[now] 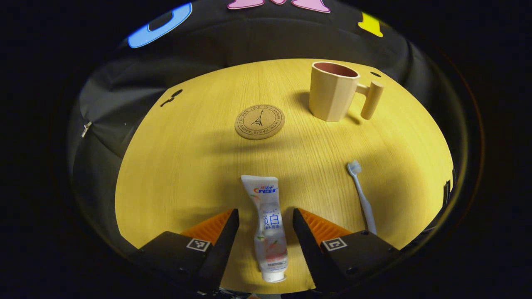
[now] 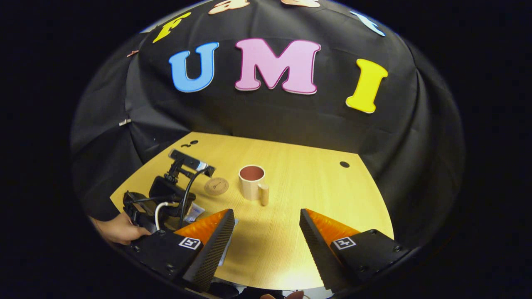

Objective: Put the toothbrush and toothpaste on the desktop into the cup, then pick up the cup and place it on the coaster on the desktop.

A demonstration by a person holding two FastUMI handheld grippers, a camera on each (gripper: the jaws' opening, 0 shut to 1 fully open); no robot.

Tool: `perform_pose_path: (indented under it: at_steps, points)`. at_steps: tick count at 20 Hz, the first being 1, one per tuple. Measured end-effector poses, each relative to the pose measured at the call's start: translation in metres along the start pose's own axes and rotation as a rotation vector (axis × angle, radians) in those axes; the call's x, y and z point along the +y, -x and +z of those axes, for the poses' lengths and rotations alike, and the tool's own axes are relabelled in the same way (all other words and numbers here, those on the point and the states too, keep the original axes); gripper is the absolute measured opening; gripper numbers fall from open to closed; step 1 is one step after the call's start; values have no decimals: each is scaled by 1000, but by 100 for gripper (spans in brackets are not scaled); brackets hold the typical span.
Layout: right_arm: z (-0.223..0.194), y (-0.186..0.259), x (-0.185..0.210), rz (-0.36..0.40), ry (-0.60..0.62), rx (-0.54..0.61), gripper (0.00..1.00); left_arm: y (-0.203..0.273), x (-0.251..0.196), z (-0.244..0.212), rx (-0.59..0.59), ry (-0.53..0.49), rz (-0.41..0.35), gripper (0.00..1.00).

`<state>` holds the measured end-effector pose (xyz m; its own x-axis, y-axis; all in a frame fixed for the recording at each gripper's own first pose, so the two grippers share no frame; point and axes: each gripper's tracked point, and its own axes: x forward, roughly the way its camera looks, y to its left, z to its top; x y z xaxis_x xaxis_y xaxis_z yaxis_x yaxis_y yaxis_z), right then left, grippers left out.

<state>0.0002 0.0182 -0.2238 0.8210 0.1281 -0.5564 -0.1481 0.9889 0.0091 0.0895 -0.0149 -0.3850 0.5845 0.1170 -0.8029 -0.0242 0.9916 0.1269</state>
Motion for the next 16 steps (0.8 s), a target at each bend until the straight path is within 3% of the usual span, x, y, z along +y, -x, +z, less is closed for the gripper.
perform_pose_path:
  at_steps: [5, 7, 8, 10, 14, 16]
  points:
    - [-27, -29, 4, 18, -24, 101, 98, -3, -4, 0, 8, 24, -43, 80]
    - [-36, -39, 7, 19, -37, 133, 98, -3, -9, -2, 20, 68, -85, 72]
    - [-41, -42, 7, 18, -36, 149, 98, -3, -8, -2, 27, 85, -89, 57]
    - [-53, -50, 10, 22, -29, 189, 98, -1, -4, -2, 34, 80, -94, 46]
    - [-77, -65, 38, 59, -34, 286, 98, -3, -2, -2, 43, 35, -135, 40]
    - [-93, -76, 50, 74, -23, 340, 96, 0, -2, -4, 46, 42, -173, 31]
